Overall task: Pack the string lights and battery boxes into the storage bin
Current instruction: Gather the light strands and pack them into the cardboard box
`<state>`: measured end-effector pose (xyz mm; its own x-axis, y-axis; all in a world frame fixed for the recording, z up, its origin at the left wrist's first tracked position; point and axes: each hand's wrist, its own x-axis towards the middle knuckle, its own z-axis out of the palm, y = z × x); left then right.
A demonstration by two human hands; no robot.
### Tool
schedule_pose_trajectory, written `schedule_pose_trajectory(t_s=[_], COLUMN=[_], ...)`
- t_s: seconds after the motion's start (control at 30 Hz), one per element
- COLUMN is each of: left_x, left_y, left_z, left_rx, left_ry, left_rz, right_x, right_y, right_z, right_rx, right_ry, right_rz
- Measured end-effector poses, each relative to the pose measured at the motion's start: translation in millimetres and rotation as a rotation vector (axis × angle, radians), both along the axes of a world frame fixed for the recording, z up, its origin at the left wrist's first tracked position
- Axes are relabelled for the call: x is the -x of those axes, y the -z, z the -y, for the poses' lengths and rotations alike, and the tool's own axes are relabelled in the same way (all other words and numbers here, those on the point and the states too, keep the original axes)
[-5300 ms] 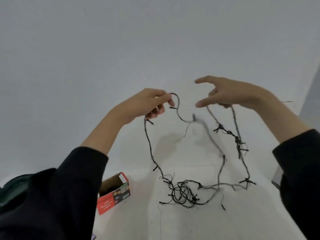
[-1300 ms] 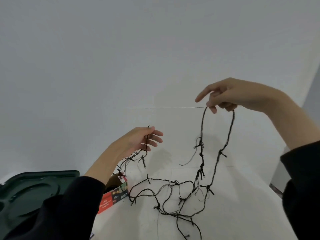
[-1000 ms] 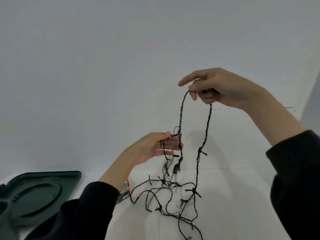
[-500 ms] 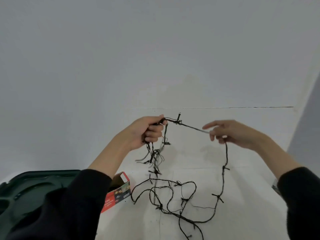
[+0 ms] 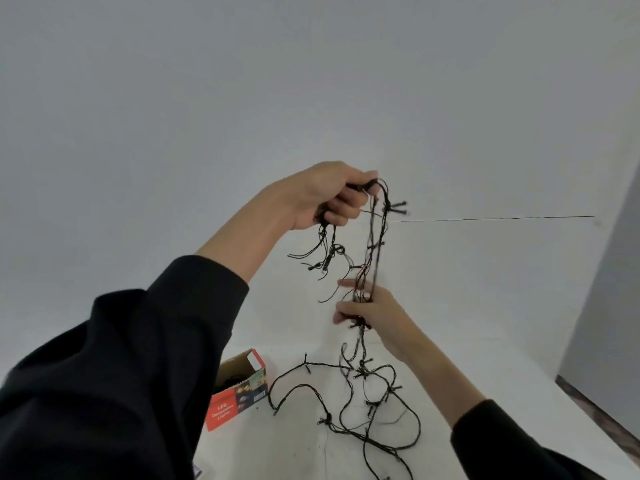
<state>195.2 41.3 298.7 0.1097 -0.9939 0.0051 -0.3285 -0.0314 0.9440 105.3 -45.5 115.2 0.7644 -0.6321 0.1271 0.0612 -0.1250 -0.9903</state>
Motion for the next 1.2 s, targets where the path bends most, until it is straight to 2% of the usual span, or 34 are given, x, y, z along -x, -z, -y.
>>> schedule_pose_trajectory(t_s=[0.23, 0.3, 0.4, 0.5, 0.6, 0.67, 0.73, 0.8, 0.97, 1.0, 1.07, 1.1, 1.2], left_x=[-35, -45, -57, -75, -100, -113, -120, -121, -110, -106, -98, -94, -85], left_y=[-15, -14, 2, 14, 19, 26, 37, 50, 85, 93, 105, 111, 126], left_z=[-24, -29, -31, -33, -40, -45, -47, -46, -36, -33, -29, -28, -25], left_rx=[0.292, 0.337, 0.358, 0.449, 0.543, 0.539, 0.470, 0.369, 0.090, 0.041, -0.030, -0.056, -0.112], left_ry=[-0.124, -0.190, -0.265, -0.341, -0.432, -0.518, -0.603, -0.637, -0.581, -0.561, -0.536, -0.532, -0.546], left_rz=[-0.371, -0.396, -0.432, -0.599, -0.740, -0.708, -0.592, -0.476, -0.301, -0.280, -0.246, -0.237, -0.230], right_x=[11, 19, 31, 47, 67, 76, 77, 73, 57, 54, 48, 45, 41], right_y=[50, 62, 69, 72, 74, 66, 48, 16, -86, -105, -140, -157, -203], right_z=[21, 29, 37, 46, 59, 67, 75, 83, 75, 70, 62, 60, 62], right_rx=[-0.015, -0.019, -0.025, -0.030, -0.067, -0.160, -0.236, -0.200, 0.050, 0.132, 0.362, 0.468, 0.639], right_ry=[0.208, 0.259, 0.218, 0.129, 0.193, 0.284, 0.375, 0.424, 0.369, 0.318, 0.240, 0.274, 0.423], right_rz=[-0.155, -0.191, -0.227, -0.337, -0.378, -0.338, -0.278, -0.225, -0.005, -0.014, -0.177, -0.206, -0.068])
